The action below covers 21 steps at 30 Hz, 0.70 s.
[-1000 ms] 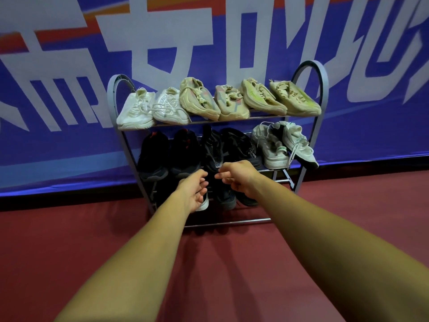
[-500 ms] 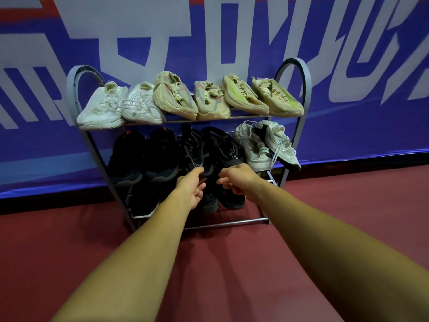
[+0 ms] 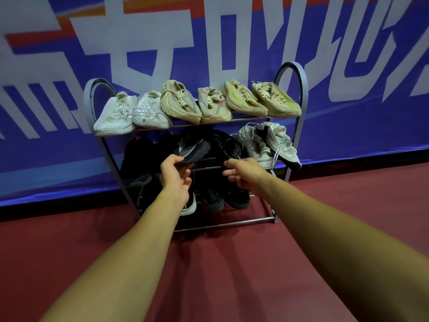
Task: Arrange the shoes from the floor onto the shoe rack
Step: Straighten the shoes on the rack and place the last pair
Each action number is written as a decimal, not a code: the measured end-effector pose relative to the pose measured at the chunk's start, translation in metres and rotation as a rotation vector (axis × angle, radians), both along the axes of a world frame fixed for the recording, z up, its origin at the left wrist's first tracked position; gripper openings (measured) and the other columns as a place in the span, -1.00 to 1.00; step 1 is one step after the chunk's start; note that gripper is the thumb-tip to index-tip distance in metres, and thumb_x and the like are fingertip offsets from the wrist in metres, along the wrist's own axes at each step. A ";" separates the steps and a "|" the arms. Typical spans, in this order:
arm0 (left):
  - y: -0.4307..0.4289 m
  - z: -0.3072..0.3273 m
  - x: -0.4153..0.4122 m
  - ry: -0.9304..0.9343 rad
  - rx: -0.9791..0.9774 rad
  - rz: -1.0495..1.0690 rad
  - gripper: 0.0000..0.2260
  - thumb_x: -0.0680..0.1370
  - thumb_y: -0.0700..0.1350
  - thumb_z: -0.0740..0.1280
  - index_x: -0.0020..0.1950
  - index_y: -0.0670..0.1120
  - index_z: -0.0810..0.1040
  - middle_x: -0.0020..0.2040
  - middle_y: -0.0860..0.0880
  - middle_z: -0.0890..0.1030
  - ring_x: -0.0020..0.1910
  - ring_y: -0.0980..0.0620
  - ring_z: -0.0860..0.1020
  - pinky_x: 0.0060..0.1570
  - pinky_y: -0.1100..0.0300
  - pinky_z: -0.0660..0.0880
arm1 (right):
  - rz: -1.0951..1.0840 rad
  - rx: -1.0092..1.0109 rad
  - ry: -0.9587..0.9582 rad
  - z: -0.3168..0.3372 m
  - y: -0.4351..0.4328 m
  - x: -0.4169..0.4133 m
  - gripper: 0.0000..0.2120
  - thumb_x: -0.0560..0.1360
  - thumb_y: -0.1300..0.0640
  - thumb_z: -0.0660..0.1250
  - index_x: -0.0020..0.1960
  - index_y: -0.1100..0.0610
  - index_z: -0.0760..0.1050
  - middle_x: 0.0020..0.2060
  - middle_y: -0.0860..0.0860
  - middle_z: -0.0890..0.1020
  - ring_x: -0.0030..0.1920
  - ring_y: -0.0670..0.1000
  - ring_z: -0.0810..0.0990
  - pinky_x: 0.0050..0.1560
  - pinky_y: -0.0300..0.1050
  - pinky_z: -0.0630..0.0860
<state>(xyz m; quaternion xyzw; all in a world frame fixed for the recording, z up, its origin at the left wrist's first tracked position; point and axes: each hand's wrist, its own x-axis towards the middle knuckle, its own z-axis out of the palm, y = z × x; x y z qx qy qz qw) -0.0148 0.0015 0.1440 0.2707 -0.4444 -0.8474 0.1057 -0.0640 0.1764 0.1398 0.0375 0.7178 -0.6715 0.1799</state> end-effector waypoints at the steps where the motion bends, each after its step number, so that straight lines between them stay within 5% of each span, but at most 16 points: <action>1: -0.007 0.002 0.004 0.023 -0.006 0.015 -0.92 0.40 -0.10 0.31 -0.20 -0.08 0.55 -0.33 -0.03 0.63 -0.51 0.12 0.40 -0.51 0.29 0.22 | -0.012 -0.043 -0.013 0.002 -0.001 0.001 -0.72 0.57 -0.02 0.34 0.16 0.16 0.56 -0.01 0.09 0.71 -0.26 -0.07 0.58 -0.34 -0.25 0.35; 4: -0.030 0.005 0.016 0.068 -0.023 0.013 -0.89 0.42 -0.09 0.24 -0.27 -0.08 0.48 -0.46 0.00 0.50 -0.54 0.10 0.26 -0.52 0.28 0.12 | -0.049 -0.163 -0.063 0.003 -0.005 0.001 -0.52 0.53 -0.19 0.36 0.22 0.18 0.50 0.07 0.10 0.71 -0.13 -0.07 0.65 -0.32 -0.22 0.41; 7: -0.049 0.003 0.025 0.073 -0.036 -0.056 -0.86 0.41 -0.07 0.18 -0.34 -0.06 0.41 -0.51 0.03 0.37 -0.53 0.09 0.20 -0.53 0.28 0.09 | -0.104 -0.277 -0.096 0.003 -0.006 0.000 -0.45 0.49 -0.27 0.34 0.23 0.15 0.45 0.08 0.10 0.71 -0.30 -0.09 0.60 -0.39 -0.25 0.35; 12: -0.068 -0.004 0.030 0.081 -0.041 -0.122 -0.84 0.35 0.02 0.24 -0.31 -0.06 0.44 -0.44 0.03 0.35 -0.52 0.05 0.26 -0.51 0.29 0.12 | -0.254 -0.418 -0.104 0.002 0.001 -0.006 -0.60 0.48 -0.20 0.39 0.08 0.12 0.52 -0.34 -0.02 0.53 -0.51 -0.11 0.44 -0.59 -0.31 0.21; 16: -0.064 -0.001 0.027 0.094 0.006 -0.103 -0.69 0.43 0.20 0.31 -0.25 -0.03 0.53 -0.46 0.05 0.41 -0.51 0.07 0.35 -0.50 0.26 0.20 | -0.260 -0.380 -0.098 -0.001 0.008 -0.005 -0.70 0.45 -0.13 0.39 -0.03 0.09 0.49 -0.40 -0.02 0.44 -0.54 -0.12 0.37 -0.56 -0.30 0.17; 21: -0.052 0.003 0.016 0.084 0.003 -0.118 -0.57 0.49 0.30 0.31 0.05 -0.05 0.60 -0.13 -0.03 0.62 -0.22 0.04 0.49 -0.28 0.20 0.32 | -0.229 -0.413 -0.099 0.004 0.018 0.000 -0.83 0.45 -0.04 0.30 -0.13 0.05 0.41 -0.36 -0.02 0.43 -0.54 -0.11 0.30 -0.48 -0.27 0.12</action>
